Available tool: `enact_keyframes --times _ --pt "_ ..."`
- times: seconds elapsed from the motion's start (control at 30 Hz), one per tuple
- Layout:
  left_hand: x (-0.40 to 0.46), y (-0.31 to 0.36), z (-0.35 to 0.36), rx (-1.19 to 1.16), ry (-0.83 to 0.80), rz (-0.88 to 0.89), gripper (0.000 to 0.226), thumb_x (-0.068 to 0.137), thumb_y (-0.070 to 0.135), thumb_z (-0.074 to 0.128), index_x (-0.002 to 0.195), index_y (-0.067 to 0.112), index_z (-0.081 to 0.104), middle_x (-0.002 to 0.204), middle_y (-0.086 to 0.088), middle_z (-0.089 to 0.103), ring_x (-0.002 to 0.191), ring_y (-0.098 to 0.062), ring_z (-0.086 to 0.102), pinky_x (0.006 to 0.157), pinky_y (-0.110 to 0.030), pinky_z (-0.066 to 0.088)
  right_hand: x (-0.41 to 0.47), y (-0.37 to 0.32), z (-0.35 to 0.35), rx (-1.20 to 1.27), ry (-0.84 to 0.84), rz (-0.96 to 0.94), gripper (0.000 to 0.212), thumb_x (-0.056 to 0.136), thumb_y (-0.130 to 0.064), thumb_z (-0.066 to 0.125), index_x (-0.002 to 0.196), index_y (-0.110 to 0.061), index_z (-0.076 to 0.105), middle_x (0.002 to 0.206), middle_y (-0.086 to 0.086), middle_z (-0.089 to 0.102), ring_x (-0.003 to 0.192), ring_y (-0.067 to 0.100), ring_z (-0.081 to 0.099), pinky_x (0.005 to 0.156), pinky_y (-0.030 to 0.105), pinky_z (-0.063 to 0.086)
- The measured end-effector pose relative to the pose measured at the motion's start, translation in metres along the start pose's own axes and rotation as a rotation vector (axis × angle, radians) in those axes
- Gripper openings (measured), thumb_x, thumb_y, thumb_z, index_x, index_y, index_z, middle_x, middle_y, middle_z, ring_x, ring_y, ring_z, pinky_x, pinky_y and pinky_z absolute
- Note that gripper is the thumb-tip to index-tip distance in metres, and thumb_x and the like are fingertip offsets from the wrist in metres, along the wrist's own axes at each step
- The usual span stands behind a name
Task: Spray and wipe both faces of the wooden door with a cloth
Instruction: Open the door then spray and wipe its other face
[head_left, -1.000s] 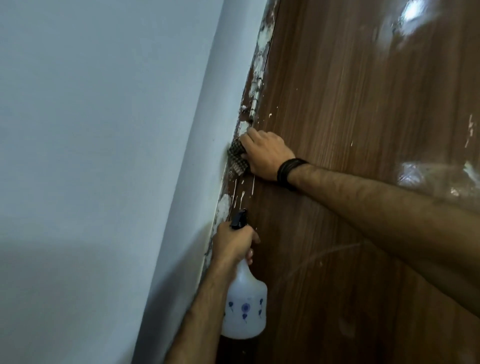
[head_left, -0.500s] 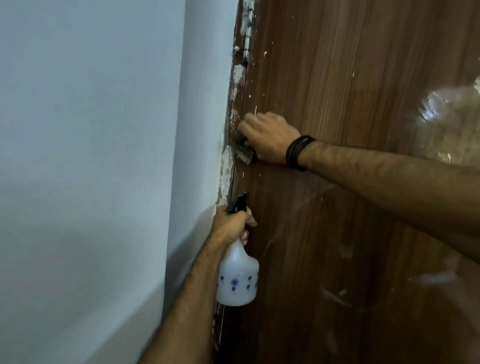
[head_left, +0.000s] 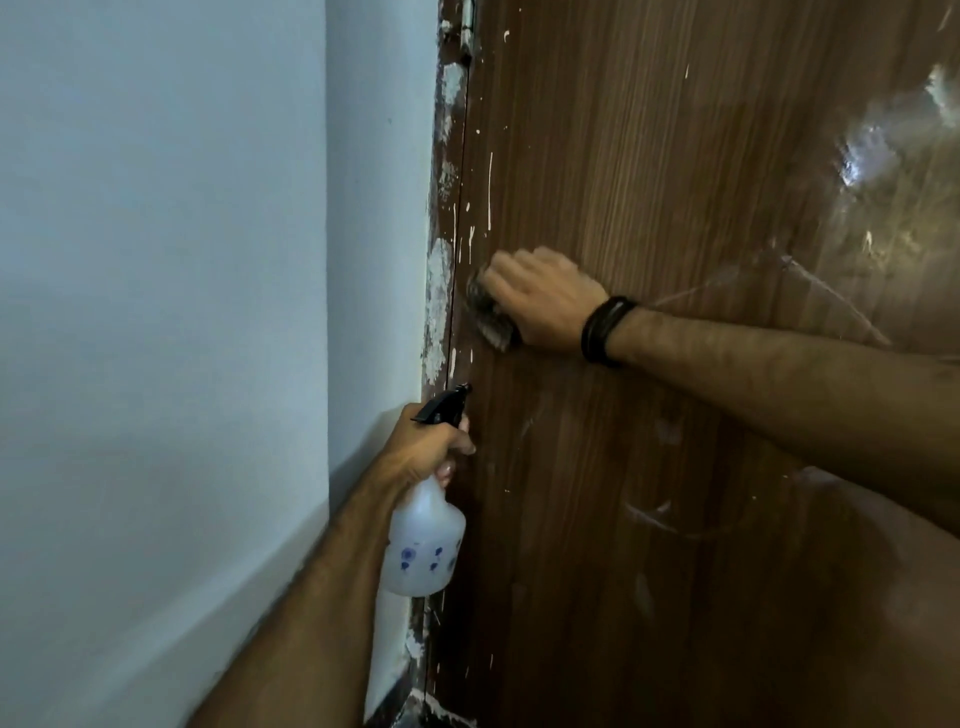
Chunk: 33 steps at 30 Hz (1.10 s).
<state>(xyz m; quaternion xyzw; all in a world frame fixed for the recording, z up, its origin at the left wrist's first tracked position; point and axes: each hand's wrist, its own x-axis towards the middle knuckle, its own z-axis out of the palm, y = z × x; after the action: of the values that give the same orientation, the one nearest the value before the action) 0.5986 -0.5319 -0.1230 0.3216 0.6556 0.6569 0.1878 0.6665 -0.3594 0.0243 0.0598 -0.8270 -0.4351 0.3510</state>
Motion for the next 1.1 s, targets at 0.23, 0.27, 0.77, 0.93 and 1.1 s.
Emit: enact_keyframes --times 0.23,0.27,0.77,0.93,1.1 --pt "-0.012 -0.02 -0.019 0.026 0.014 -0.045 0.022 0.085 -0.009 0.067 0.104 0.002 0.063 0.058 -0.003 0.058 0.044 -0.014 0.045 0.045 -0.028 0.043 -0.007 -0.033 0.014 0.046 0.063 0.129 0.033 0.085 -0.014 0.063 0.116 -0.01 0.055 0.109 0.009 0.057 0.091 0.025 0.055 0.079 0.037 0.046" --pt "-0.012 -0.021 -0.019 0.018 0.017 -0.043 0.024 0.084 -0.009 0.067 0.106 0.001 0.063 0.061 -0.005 0.059 0.044 -0.014 0.045 0.045 -0.028 0.043 -0.016 -0.05 0.022 0.079 0.023 0.052 0.034 0.086 -0.015 0.061 0.119 -0.01 0.055 0.112 0.01 0.057 0.093 0.025 0.055 0.082 0.037 0.046" --pt "0.0 -0.054 0.001 -0.168 0.155 -0.161 0.017 0.085 -0.007 0.065 0.09 0.009 0.062 0.066 -0.005 0.058 0.044 -0.014 0.051 0.038 -0.019 0.042 0.007 -0.067 0.033 0.049 -0.004 0.032 0.032 0.085 -0.008 0.044 0.115 -0.007 0.057 0.109 0.012 0.058 0.091 0.029 0.057 0.079 0.04 0.046" --pt "-0.015 -0.049 0.003 -0.054 0.052 -0.12 0.021 0.081 -0.013 0.065 0.084 0.008 0.061 0.062 -0.01 0.051 0.043 -0.018 0.043 0.042 -0.023 0.038 -0.066 -0.085 0.019 0.027 -0.156 -0.042 0.042 0.09 -0.014 0.025 0.113 -0.01 0.06 0.109 0.009 0.062 0.09 0.026 0.06 0.077 0.037 0.047" --pt "-0.021 -0.039 0.02 0.099 -0.17 -0.056 0.022 0.082 -0.015 0.064 0.081 0.006 0.059 0.061 -0.011 0.05 0.038 -0.019 0.04 0.043 -0.026 0.035 -0.105 -0.045 -0.023 -0.017 0.03 0.166 0.027 0.091 -0.009 0.054 0.118 -0.009 0.053 0.113 0.011 0.057 0.094 0.028 0.057 0.078 0.039 0.045"
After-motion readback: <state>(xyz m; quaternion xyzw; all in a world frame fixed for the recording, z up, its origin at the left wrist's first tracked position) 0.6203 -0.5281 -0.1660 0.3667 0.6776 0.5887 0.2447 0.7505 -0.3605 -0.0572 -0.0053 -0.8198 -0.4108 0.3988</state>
